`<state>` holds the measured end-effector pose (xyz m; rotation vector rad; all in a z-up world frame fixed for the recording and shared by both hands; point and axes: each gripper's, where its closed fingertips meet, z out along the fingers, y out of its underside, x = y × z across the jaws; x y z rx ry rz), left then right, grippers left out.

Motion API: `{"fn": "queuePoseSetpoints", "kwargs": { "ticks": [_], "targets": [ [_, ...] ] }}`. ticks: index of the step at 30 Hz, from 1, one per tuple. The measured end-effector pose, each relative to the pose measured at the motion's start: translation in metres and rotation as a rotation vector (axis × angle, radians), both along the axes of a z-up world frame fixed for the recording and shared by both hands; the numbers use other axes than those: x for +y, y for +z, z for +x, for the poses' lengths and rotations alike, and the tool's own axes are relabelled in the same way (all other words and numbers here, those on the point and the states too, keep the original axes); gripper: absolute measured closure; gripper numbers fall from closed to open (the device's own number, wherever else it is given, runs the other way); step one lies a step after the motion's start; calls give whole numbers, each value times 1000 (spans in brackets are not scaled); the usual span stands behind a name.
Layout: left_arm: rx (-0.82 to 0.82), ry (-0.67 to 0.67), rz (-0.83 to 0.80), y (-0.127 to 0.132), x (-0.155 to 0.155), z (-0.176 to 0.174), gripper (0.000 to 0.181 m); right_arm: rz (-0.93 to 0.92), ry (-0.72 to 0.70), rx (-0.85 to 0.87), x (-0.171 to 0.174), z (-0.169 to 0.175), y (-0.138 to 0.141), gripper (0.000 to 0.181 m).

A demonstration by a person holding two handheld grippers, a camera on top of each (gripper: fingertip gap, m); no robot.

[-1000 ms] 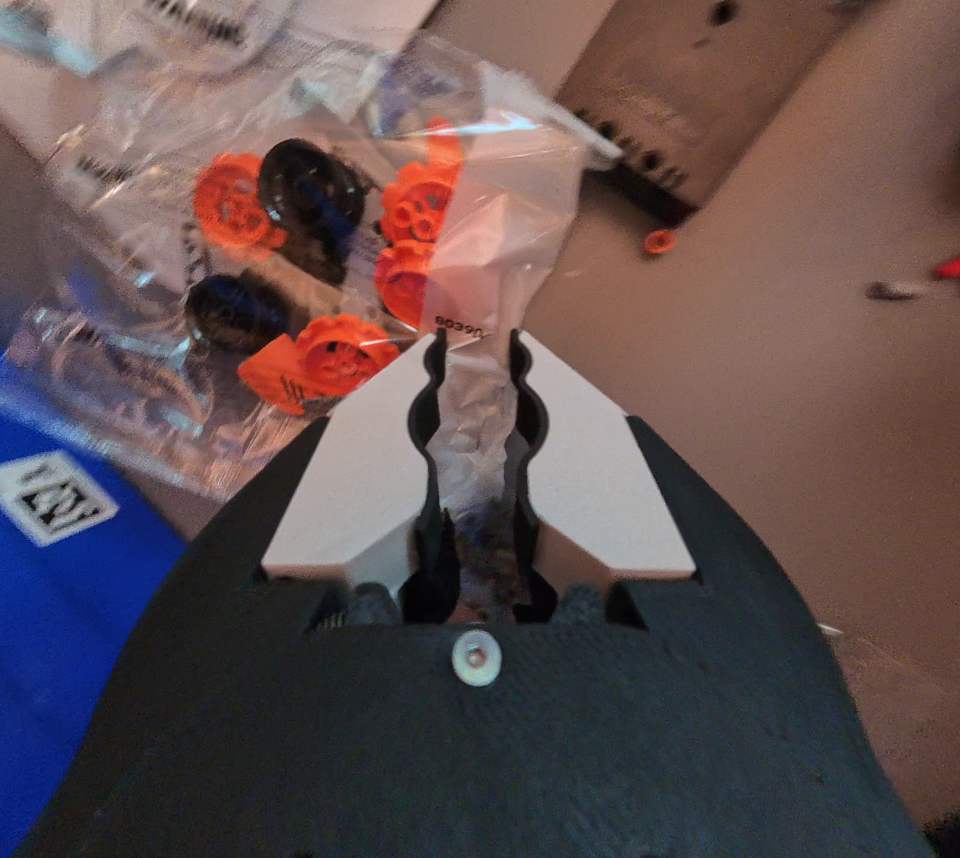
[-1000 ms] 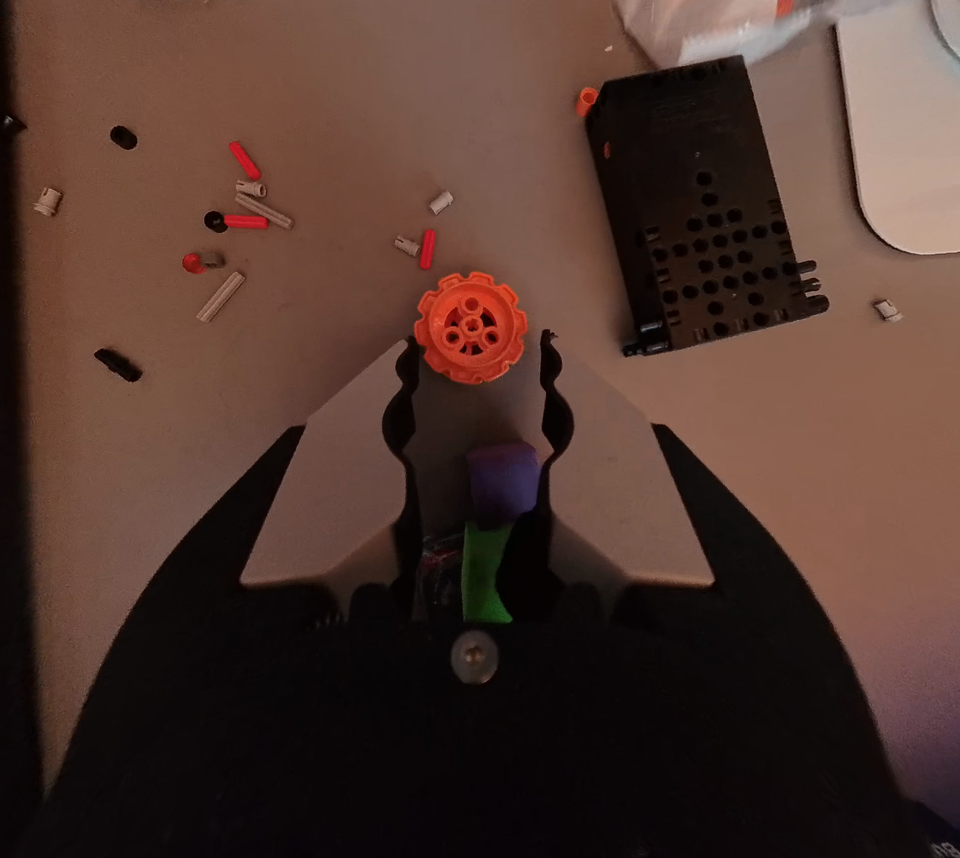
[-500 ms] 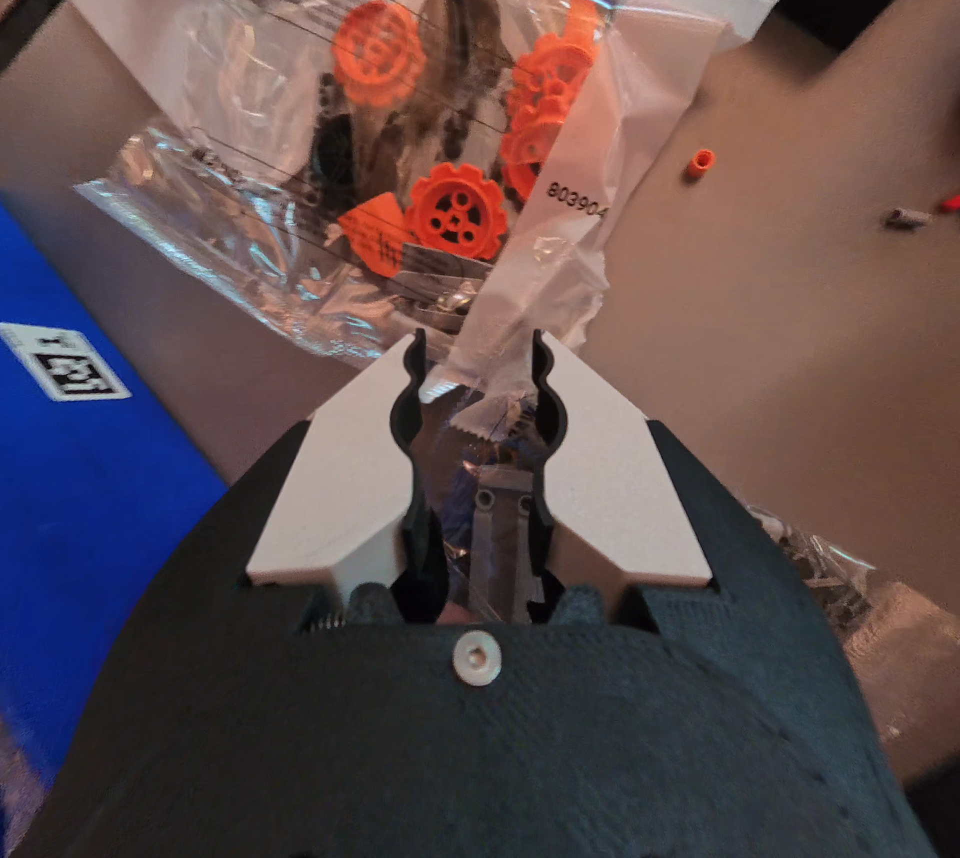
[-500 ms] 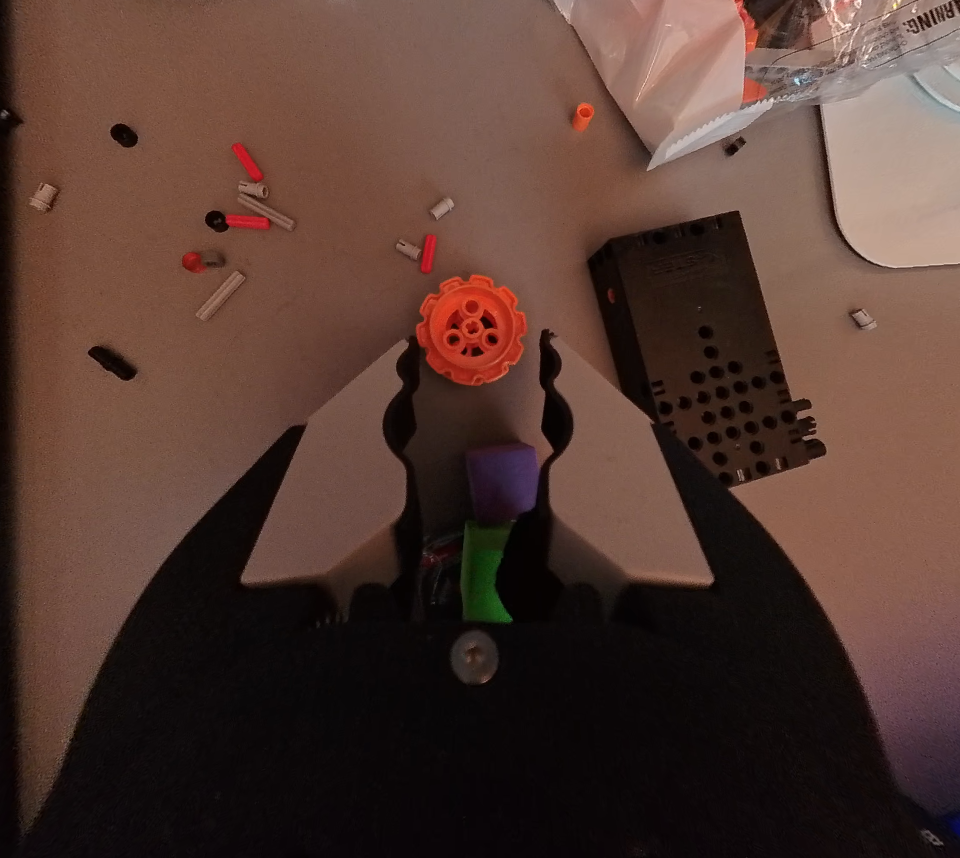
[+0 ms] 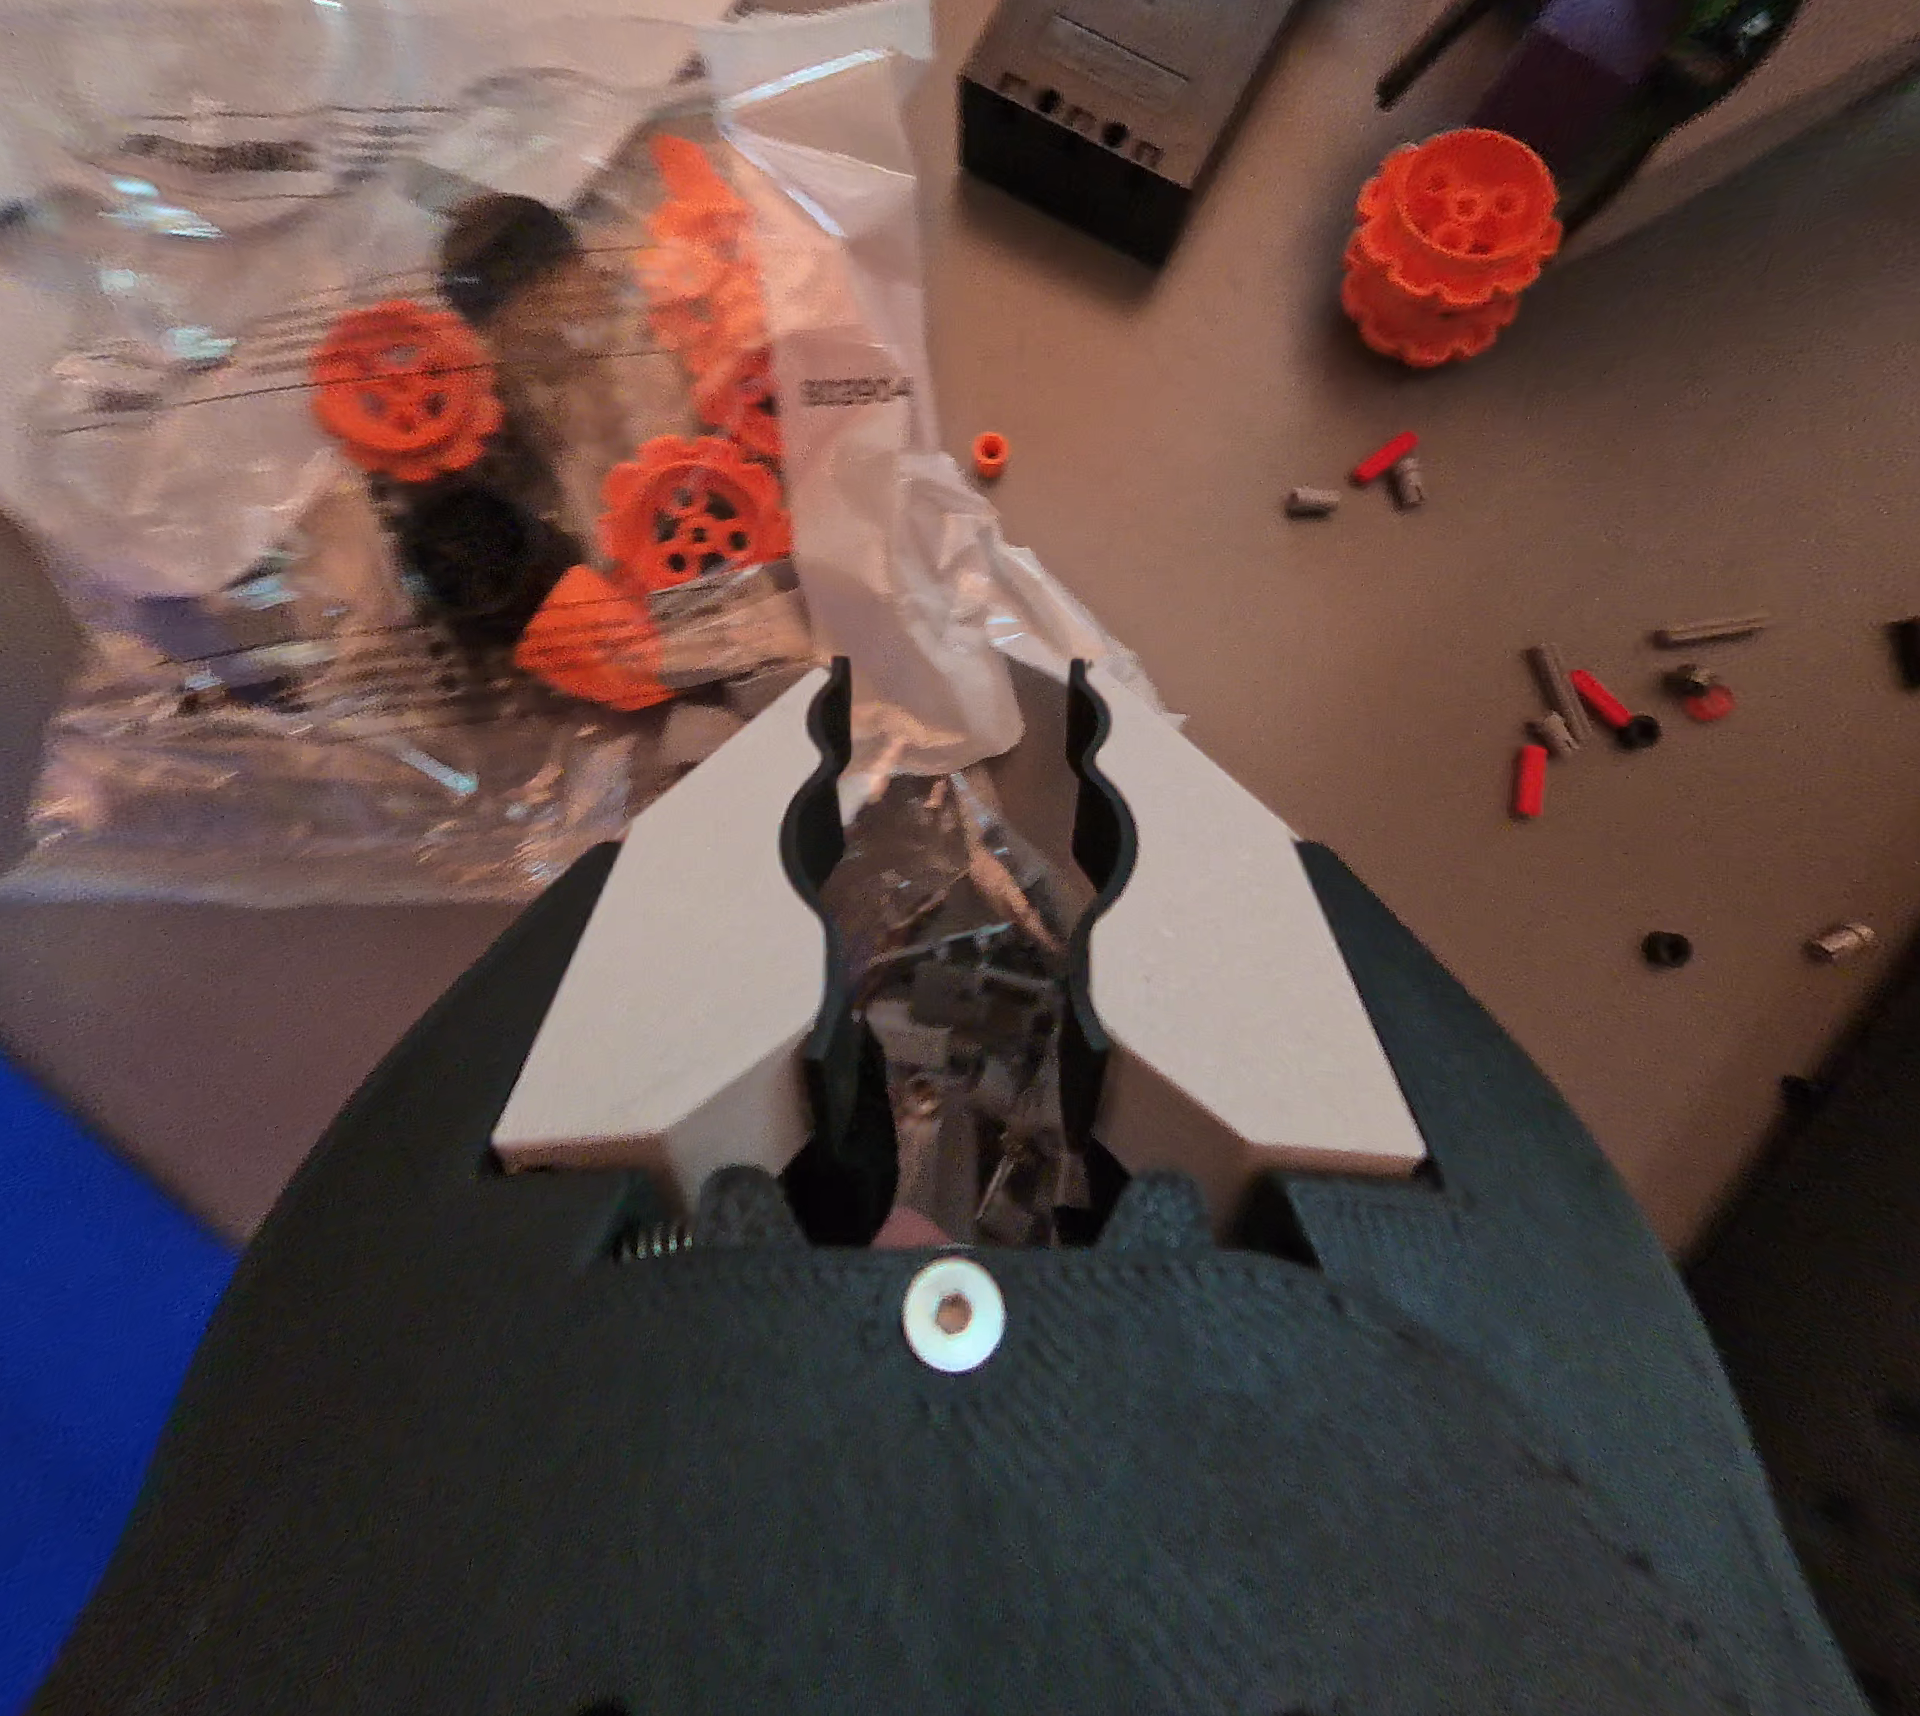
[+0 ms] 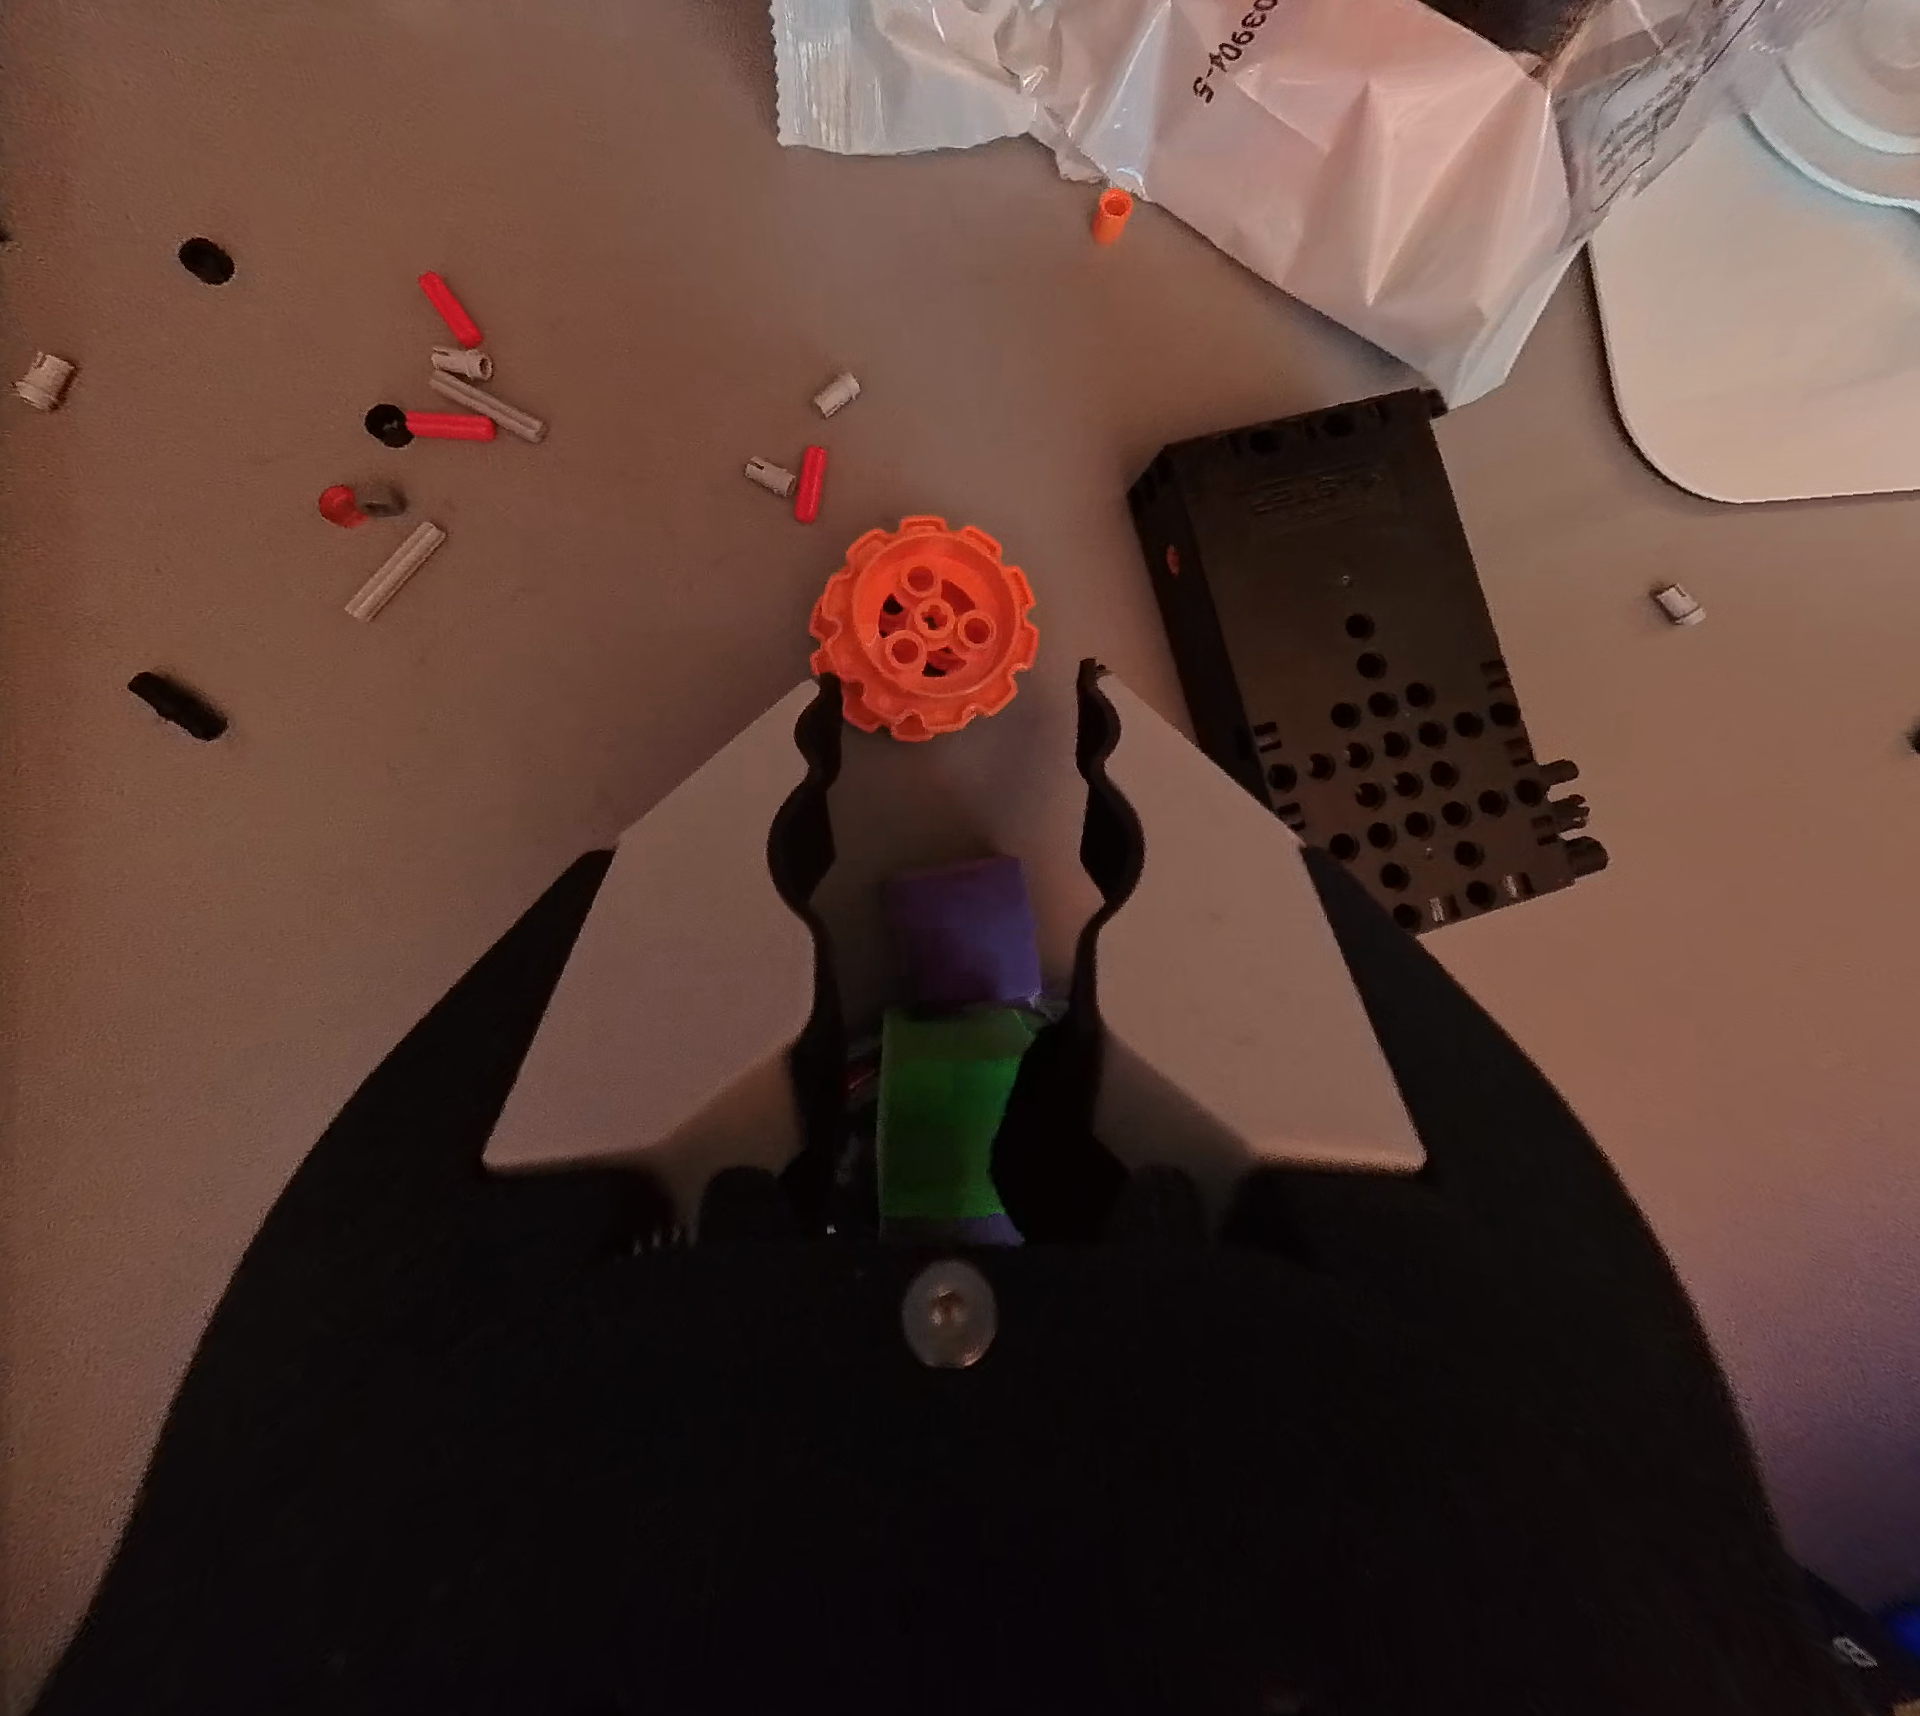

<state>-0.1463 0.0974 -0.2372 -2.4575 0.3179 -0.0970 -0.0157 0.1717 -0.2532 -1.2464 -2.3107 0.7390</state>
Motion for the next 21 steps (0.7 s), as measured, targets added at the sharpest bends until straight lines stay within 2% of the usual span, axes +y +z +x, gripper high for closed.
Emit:
{"fn": "queuePoseSetpoints", "kwargs": {
  "ticks": [3, 5, 9, 11, 16, 18, 21],
  "targets": [
    [120, 116, -18, 5, -9, -38, 140, -15, -13, 15, 4, 0, 5, 136],
    [147, 136, -77, -3, -18, -45, 139, -28, -18, 29, 5, -1, 8, 136],
    [187, 99, -109, -17, -18, -32, 140, -11, -7, 42, 0, -2, 12, 135],
    [196, 79, -97, -19, -13, -23, 146, 5, -2, 59, -3, -3, 15, 135],
    [159, -30, -62, -23, 4, 13, 143, 27, 1, 70, -6, -5, 16, 135],
    [196, -55, -59, -25, 10, 17, 142, 35, -4, 66, -4, -5, 14, 134],
    [164, -88, -30, -23, 23, 28, 142, 39, -16, 74, 1, -5, 16, 134]
  ]
}}
